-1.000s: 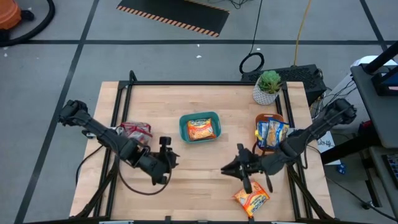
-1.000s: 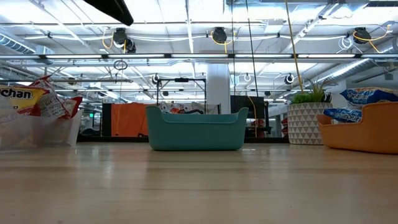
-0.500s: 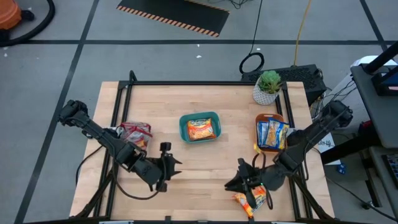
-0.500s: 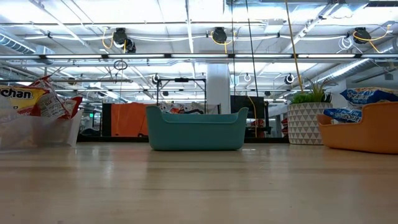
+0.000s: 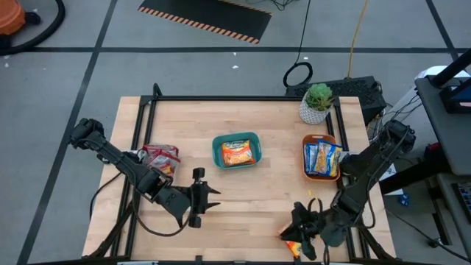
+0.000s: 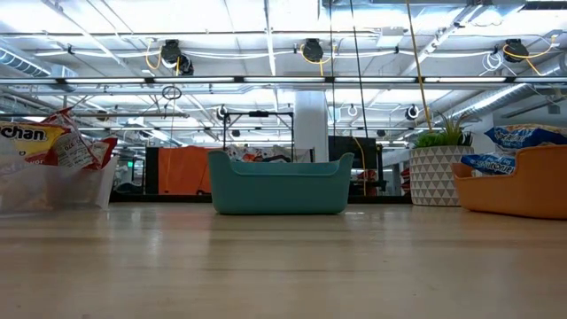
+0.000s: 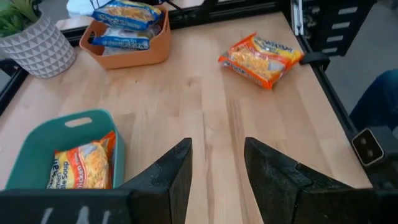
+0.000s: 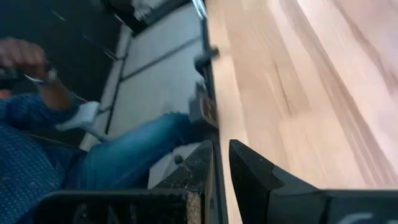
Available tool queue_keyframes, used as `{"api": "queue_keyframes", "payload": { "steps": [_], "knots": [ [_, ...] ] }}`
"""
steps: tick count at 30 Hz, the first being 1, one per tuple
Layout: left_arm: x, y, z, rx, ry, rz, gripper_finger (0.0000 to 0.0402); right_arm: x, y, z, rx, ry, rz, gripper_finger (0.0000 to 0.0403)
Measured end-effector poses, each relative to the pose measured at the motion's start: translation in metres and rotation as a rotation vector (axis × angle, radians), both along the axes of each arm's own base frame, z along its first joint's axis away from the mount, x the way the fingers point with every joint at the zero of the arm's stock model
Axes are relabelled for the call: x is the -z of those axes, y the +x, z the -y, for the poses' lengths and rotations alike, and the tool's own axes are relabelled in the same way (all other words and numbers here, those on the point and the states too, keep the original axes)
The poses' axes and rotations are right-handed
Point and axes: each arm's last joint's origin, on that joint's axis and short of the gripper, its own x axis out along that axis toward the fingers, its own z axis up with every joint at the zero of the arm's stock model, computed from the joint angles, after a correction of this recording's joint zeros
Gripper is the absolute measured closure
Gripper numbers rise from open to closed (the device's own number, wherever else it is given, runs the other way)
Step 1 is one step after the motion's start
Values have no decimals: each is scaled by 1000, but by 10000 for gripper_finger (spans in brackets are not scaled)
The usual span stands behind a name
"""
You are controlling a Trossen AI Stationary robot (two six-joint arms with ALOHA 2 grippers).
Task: Sort Maruchan noodles
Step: Put the orange noodle pack into the green bin
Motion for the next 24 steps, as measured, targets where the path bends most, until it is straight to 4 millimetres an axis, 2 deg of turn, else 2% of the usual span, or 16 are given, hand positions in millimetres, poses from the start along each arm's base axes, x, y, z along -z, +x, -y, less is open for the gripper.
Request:
{"api": "queue_keyframes", "payload": {
  "steps": [7,13,18,24],
  "knots": [
    [-3,2,1,6,10,37,250,20,-26,-16,42,38,-185,355],
    [-11,6,1,3,60,127,250,43,-43,-36,-5,55,-326,355],
    [-17,12,-2,17,97,187,250,53,-55,-46,-36,23,-361,355],
    [-22,21,-14,-2,135,230,250,63,-66,-48,23,-17,-396,355]
  ]
}}
